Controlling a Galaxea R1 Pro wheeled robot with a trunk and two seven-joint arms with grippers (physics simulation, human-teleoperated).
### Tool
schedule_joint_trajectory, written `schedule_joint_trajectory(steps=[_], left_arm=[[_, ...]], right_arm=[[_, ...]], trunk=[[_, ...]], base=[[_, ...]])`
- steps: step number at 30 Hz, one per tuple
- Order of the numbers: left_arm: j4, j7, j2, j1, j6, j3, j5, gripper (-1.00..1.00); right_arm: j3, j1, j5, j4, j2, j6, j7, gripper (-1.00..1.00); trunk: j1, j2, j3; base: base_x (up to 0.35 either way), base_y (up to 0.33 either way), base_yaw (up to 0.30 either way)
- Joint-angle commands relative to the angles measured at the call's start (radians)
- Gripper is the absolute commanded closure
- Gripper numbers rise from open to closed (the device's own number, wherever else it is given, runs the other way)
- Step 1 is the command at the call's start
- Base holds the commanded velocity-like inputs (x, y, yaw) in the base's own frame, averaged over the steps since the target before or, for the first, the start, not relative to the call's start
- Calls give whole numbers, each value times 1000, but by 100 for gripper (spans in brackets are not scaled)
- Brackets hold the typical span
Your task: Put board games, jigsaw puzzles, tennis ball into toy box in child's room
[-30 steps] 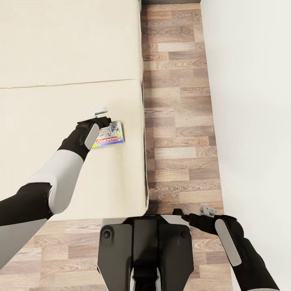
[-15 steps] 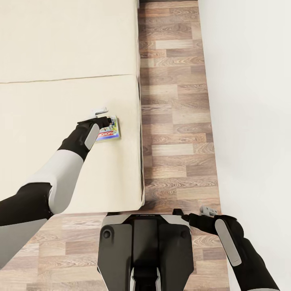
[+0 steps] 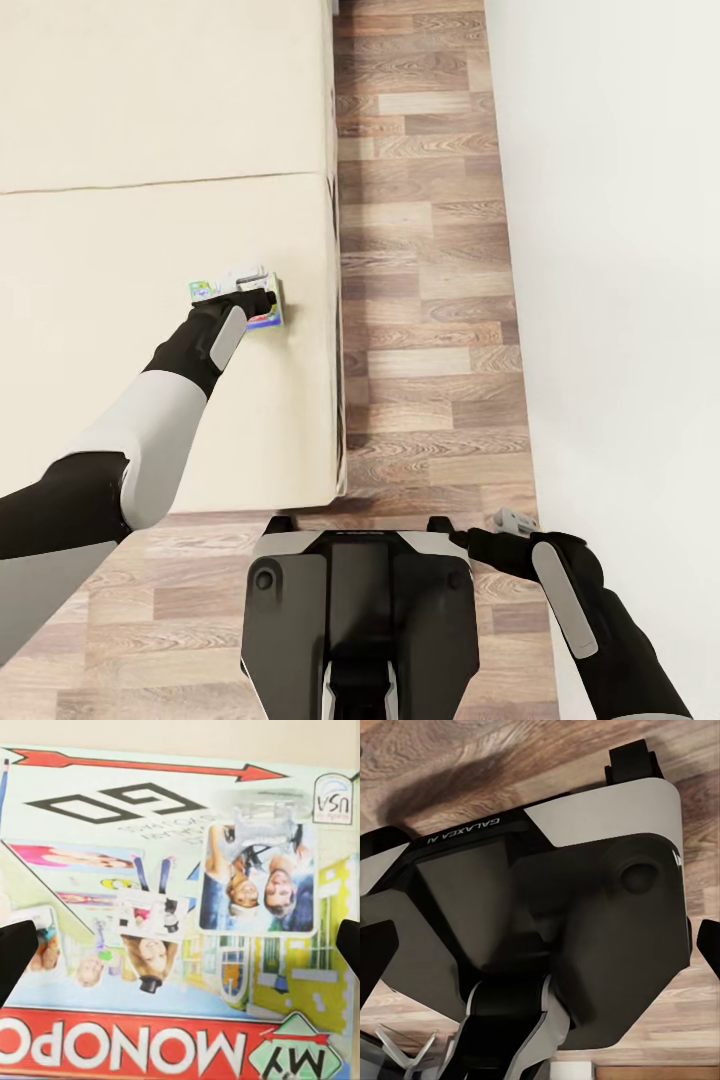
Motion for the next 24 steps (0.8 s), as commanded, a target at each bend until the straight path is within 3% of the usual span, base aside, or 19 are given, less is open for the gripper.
schedule_joint_trajectory(steps=[1,24], left_arm=[[-2,5,0,0,4,3,11,-100],[-2,5,1,0,4,9,12,-100]], right_arm=[[0,0,-11,-1,0,4,-10,-100],[0,0,-11,0,1,4,-10,-100]], trunk=[[1,-2,-1],[1,-2,-1]], base=[[-15,-15,0],[60,23,0]])
